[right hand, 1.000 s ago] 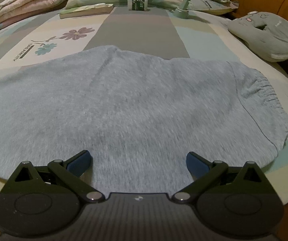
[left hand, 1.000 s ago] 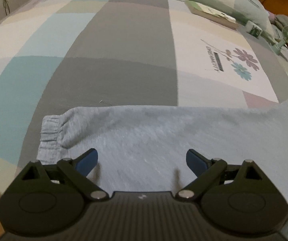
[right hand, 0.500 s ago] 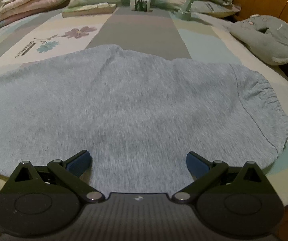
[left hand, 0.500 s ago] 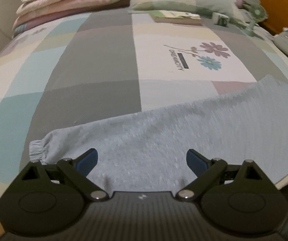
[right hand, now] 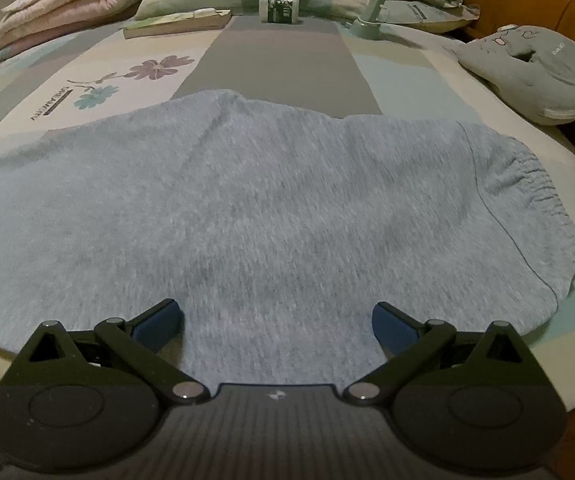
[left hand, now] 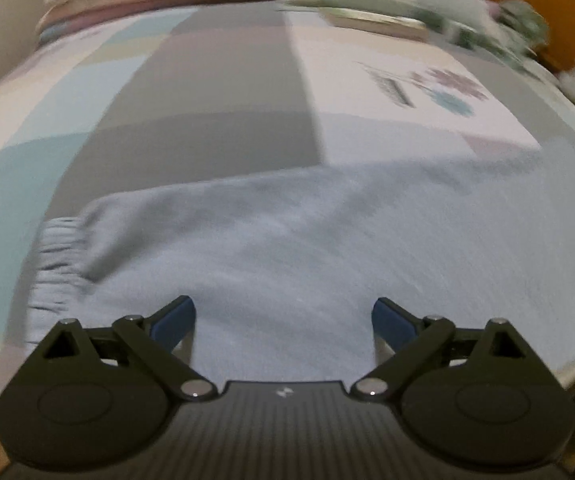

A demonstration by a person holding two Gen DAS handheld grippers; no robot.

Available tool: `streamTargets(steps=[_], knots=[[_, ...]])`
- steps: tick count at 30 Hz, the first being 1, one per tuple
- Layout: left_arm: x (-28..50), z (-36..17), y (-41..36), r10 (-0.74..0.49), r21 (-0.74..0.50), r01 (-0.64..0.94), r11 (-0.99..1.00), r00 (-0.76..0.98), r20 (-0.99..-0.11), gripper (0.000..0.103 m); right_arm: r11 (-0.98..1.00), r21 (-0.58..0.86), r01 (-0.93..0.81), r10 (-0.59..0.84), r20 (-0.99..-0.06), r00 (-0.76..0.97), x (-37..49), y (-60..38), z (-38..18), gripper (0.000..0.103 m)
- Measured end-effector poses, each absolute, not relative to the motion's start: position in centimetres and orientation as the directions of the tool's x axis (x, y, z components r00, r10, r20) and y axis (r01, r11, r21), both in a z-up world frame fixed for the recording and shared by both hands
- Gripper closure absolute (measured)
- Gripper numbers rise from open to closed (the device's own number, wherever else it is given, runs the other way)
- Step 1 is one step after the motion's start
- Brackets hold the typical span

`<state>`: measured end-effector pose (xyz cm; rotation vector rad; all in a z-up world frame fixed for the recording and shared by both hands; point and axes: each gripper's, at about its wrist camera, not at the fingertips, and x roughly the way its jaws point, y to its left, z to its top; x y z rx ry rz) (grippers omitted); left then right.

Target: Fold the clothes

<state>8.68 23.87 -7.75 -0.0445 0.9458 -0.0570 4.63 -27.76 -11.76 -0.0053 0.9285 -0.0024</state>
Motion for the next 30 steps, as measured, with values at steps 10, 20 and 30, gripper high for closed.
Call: streamTargets(steps=[10, 20, 30], knots=[[8.7, -5.7, 27.4, -0.291, -0.347, 0.007, 0.938, 0.558, -0.777, 0.007, 0.991, 0.134, -0.002, 0.107, -0.779, 0.618, 4.7, -26.9, -8.9, 0.000], [4.1, -4.4, 29.2, -0.229, -0.317, -0.018, 0.948, 0.653, -0.722, 0.008, 0.965, 0.183, -0.186, 0.260, -0.734, 0.628, 5.8, -21.9, -6.3, 0.000], [0.8, -6.6, 25.3, -0.111, -0.113, 0.044, 0.993, 0.703, -0.702, 0.007, 0.877, 0.220, -0.428, 0.447, -0.701, 0.556, 8.6, -13.5, -4.7, 0.000]])
